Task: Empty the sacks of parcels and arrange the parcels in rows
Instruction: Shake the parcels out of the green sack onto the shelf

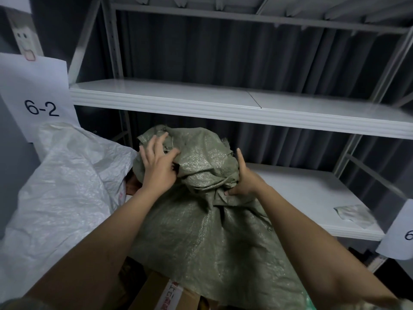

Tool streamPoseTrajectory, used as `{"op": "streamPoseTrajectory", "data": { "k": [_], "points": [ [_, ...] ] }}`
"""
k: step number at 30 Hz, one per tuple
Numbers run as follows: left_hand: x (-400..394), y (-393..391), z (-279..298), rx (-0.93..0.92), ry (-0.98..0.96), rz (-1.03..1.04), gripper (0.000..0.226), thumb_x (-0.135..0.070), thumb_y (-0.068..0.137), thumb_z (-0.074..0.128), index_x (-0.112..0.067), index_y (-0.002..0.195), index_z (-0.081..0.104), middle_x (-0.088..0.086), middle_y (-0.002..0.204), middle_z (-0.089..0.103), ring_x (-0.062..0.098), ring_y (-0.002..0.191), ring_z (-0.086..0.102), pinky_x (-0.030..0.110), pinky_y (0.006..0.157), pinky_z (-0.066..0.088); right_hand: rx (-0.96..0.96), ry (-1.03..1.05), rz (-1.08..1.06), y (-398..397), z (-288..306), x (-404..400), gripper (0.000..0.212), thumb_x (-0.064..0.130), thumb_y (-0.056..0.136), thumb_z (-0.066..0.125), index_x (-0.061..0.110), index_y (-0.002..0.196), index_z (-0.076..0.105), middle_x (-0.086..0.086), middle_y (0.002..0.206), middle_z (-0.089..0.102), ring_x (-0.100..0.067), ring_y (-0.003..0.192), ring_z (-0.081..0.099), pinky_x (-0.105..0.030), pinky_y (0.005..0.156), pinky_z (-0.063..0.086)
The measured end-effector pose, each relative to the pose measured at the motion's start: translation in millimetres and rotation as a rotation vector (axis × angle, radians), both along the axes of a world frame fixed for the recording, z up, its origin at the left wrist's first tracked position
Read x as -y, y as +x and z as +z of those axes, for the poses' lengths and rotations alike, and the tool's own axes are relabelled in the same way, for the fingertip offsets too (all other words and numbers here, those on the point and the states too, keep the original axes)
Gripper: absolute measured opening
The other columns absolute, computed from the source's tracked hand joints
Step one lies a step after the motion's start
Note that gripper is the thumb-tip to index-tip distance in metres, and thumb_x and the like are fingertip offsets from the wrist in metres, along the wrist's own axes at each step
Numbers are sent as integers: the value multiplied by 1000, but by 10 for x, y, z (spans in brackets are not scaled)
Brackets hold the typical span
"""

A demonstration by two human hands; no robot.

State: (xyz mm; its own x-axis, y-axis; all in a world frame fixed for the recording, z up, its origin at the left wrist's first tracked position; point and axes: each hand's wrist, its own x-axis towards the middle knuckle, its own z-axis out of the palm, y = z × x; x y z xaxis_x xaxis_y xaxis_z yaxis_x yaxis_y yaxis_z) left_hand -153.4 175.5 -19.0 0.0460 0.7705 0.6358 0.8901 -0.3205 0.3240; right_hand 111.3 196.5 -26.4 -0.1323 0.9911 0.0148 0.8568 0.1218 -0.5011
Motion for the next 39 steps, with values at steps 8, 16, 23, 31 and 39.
{"op": "streamPoseTrajectory", "data": {
  "k": [8,16,23,31,39],
  "points": [
    [71,-128,20,-190,-140,-174,48,-27,77,70,-23,123,54,-9,161,8,22,148,-5,53,113,-19,261,270,-122,-158,-148,22,24,28,91,48,23,112,59,-5,108,67,-31,100,62,-32,67,40],
    [270,-36,188,-124,-276,-266,71,-28,78,68,-17,130,21,-7,96,66,19,105,62,46,119,4,262,408,-142,-39,-74,11,21,30,94,49,22,112,56,-3,102,51,-29,91,60,-34,65,43],
    [345,89,133,-300,-487,-284,121,-41,78,74,-50,139,-31,6,121,60,24,96,63,37,87,49,353,272,-83,-82,-21,66,39,36,97,47,23,132,37,-12,136,47,-36,104,59,-38,74,44],
    [318,186,-57,-377,-539,-222,105,-52,83,64,-40,147,-18,10,147,25,28,134,32,34,103,33,334,412,92,-232,129,272,35,33,95,52,19,126,43,-7,114,53,-34,96,60,-33,66,34],
    [523,457,85,-398,-323,-449,103,-37,86,68,-30,143,-18,-25,129,-45,-6,116,-45,29,108,-21,-22,475,112,-232,124,297,13,23,90,58,21,103,55,-1,97,57,-24,89,58,-36,72,44]
  ]
}}
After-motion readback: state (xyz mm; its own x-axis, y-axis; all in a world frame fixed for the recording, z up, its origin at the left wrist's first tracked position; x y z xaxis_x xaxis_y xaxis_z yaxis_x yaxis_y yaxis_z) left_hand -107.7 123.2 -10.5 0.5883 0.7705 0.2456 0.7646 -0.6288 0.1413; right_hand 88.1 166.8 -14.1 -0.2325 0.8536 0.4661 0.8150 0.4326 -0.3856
